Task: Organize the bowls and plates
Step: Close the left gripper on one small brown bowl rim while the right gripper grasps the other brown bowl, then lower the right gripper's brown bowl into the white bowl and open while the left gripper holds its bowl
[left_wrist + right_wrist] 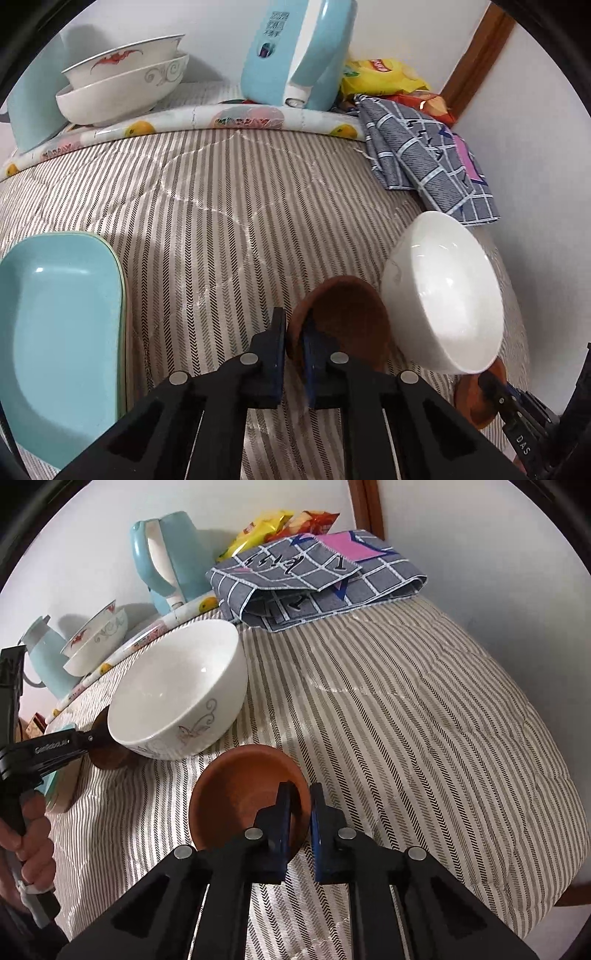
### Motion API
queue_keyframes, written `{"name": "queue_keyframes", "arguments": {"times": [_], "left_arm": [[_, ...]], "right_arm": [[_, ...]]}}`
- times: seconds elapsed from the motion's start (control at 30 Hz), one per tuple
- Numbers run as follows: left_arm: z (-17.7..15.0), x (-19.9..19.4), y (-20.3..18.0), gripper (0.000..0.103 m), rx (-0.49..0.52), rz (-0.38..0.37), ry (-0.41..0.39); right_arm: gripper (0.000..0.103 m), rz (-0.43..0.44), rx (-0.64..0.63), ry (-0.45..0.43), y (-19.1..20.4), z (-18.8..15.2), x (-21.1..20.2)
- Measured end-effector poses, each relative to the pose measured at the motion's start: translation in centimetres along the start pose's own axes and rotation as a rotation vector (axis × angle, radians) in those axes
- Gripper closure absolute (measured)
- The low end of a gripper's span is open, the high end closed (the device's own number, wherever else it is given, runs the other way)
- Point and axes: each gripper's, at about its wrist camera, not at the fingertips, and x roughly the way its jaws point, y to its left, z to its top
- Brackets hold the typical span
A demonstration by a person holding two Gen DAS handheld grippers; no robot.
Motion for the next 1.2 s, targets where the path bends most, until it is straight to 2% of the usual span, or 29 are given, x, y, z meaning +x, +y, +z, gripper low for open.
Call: {"name": "queue_keyframes", "arguments": {"times": [0.17,0.57,0.93,1.2], "left_arm": [[-0.2,-0.9,0.3,0.094,0.001,-0.01,-0.004],[-0.4,-4.5,1.1,0.094,0.011,-0.002,-0.05],[0.5,-8.8,1.5,0.094,0.038,0.032,-0.137],[1.1,-11.0,2.5,0.094,0.038,0.042,-0.177]], "right_arm": [[0.095,0.022,0.022,-0.019,0.1,0.0,-0.8],[0.094,-0.002,0.01,-0.085,1.2,0.2,-3.7],[0.094,-0.012,-0.032,-0.181,3.6,3.4,-7.3],[0.094,0.01,-0.039,-0.164,6.0,5.2,-6.5]]}}
